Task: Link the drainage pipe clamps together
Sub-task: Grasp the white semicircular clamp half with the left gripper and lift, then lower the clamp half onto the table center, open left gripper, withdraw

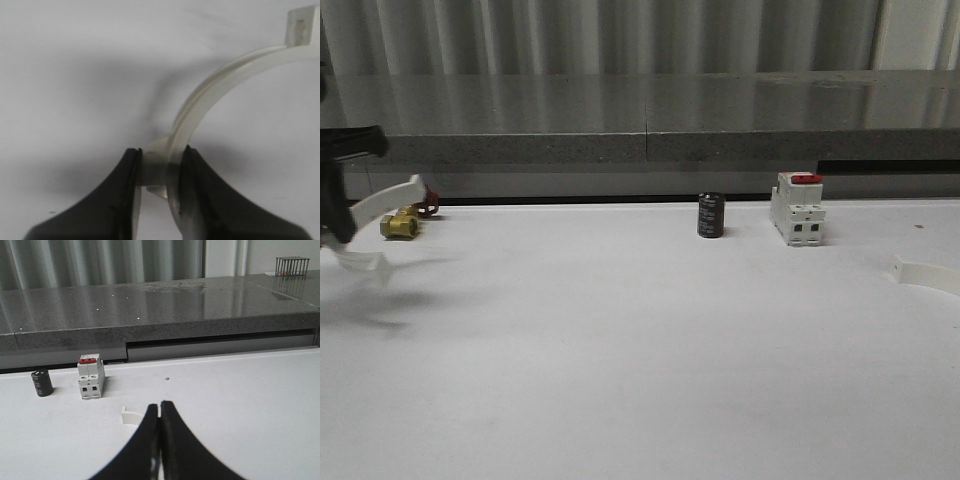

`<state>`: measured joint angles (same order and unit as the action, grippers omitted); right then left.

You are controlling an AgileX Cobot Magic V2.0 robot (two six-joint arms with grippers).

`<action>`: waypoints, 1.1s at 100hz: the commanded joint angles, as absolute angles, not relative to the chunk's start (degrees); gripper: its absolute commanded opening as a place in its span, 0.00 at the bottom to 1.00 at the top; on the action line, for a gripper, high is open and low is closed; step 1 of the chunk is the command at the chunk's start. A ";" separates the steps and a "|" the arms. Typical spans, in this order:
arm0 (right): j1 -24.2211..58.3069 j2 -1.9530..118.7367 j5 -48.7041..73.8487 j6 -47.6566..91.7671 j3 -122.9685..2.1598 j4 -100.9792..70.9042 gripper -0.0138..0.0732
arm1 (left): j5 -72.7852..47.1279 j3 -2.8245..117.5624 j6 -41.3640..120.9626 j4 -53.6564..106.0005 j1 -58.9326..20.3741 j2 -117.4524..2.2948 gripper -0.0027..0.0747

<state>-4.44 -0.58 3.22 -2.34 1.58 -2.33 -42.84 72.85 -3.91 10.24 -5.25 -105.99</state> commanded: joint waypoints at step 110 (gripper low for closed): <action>-4.60 -1.72 -0.88 -1.80 0.62 -2.10 0.08 | -38.75 81.13 -10.75 13.12 -22.30 -109.73 0.41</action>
<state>-4.44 -0.58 3.22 -2.34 1.58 -2.33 -40.33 79.39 -10.24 12.68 -21.90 -115.13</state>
